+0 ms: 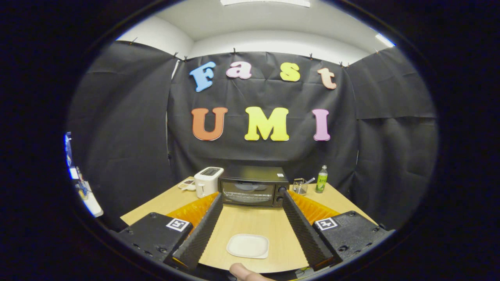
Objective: Open the toaster oven, put the food inside, and close the toaster oven door.
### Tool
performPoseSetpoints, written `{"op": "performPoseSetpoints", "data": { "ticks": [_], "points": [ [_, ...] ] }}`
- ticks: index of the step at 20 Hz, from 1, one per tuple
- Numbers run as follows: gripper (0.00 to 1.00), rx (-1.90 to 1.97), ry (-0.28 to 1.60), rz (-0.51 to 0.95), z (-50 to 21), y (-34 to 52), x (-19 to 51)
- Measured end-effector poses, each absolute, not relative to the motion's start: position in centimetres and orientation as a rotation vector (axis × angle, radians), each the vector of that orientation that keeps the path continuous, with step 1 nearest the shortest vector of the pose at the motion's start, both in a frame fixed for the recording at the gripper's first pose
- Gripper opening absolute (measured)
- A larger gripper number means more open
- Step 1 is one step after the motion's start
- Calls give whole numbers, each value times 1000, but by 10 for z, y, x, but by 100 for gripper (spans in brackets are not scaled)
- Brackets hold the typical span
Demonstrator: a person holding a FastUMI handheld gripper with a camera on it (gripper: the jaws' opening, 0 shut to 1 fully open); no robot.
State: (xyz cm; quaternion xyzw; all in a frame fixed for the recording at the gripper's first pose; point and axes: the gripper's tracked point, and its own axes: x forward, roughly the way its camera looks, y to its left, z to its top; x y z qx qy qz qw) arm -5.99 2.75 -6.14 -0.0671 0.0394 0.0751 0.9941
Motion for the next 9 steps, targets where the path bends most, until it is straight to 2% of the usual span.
{"op": "performPoseSetpoints", "data": {
  "ticks": [9],
  "points": [
    [100, -56, 58, 131, -57, 15, -63]
  ]
}}
